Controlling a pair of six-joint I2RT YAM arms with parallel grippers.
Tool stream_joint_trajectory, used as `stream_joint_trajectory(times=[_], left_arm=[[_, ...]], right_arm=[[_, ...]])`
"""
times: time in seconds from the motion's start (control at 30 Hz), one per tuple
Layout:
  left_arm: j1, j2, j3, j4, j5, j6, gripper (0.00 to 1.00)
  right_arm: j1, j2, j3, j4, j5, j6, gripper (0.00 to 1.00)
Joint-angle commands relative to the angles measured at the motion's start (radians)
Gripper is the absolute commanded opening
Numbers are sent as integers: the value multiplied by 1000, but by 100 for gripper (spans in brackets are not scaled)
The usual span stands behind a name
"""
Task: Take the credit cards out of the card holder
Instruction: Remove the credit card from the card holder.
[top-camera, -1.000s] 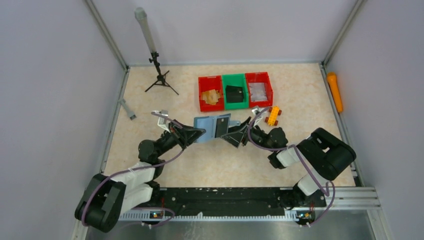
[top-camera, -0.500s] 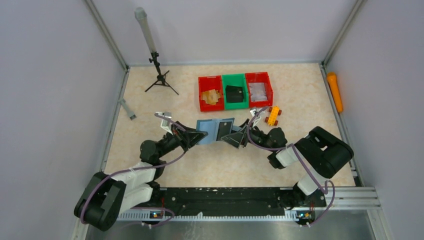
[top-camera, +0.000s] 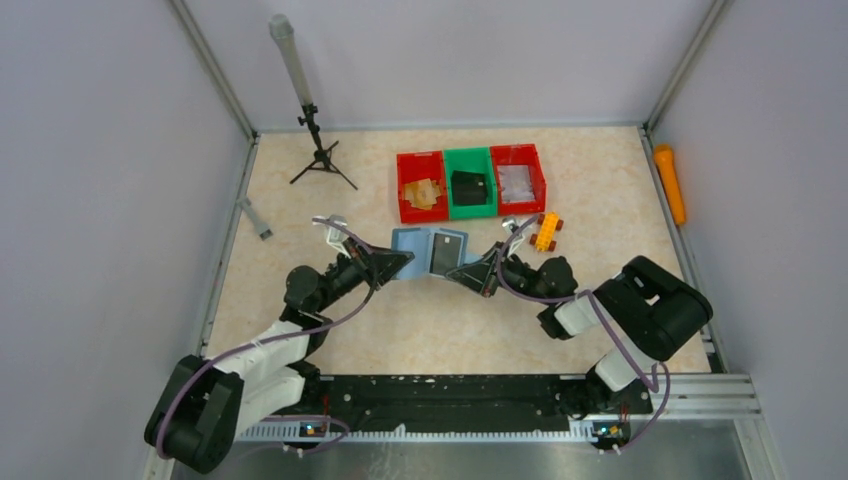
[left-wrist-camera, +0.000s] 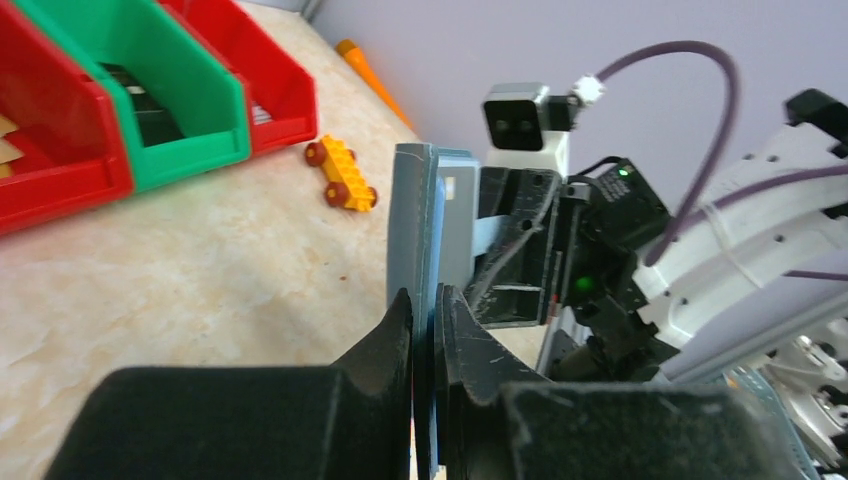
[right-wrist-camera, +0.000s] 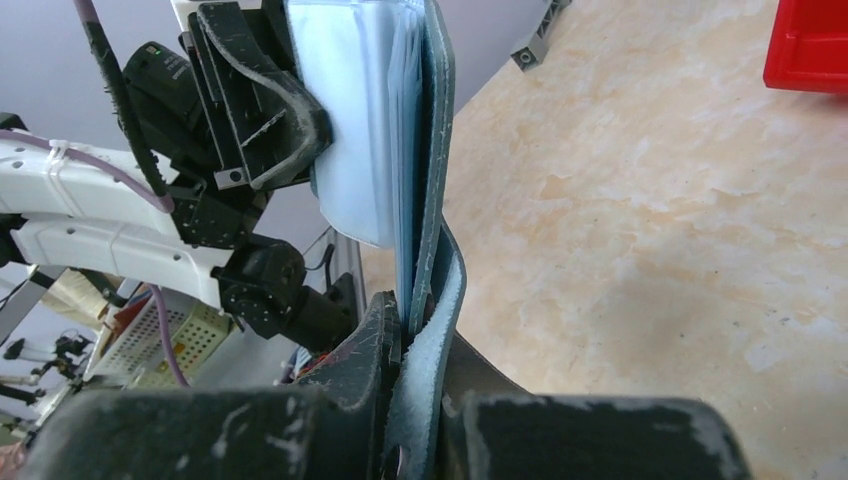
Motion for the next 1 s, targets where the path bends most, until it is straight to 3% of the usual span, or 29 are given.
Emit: stream_joint_trajectory(times=[0.0, 0.1, 0.27, 0.47, 0.6, 0.7, 0.8, 0.97], left_arm=[[-5, -32, 64, -196, -100, 91, 0], [-5, -30, 66, -217, -125, 100, 7], [-5, -38, 114, -427, -239, 171, 41], [-5, -92, 161, -621, -371, 235, 56], [-5, -127, 186, -723, -461, 261, 57], [-5, -151, 182, -720, -430, 258, 57], [-5, -160, 161, -638, -287, 253, 57], [-6, -40, 131, -345, -16, 170, 39]], right_arm=[[-8, -35, 12, 100, -7, -58, 0], [-12, -49, 17, 42, 7, -82, 0], [-26, -64, 20, -50, 42, -111, 0], [-40, -59, 118, -389, 130, -166, 0], [-39, -58, 149, -529, 197, -201, 0], [-39, -64, 164, -594, 230, -218, 0], [-39, -59, 181, -635, 233, -225, 0], [-39, -28, 191, -573, 141, -198, 0]])
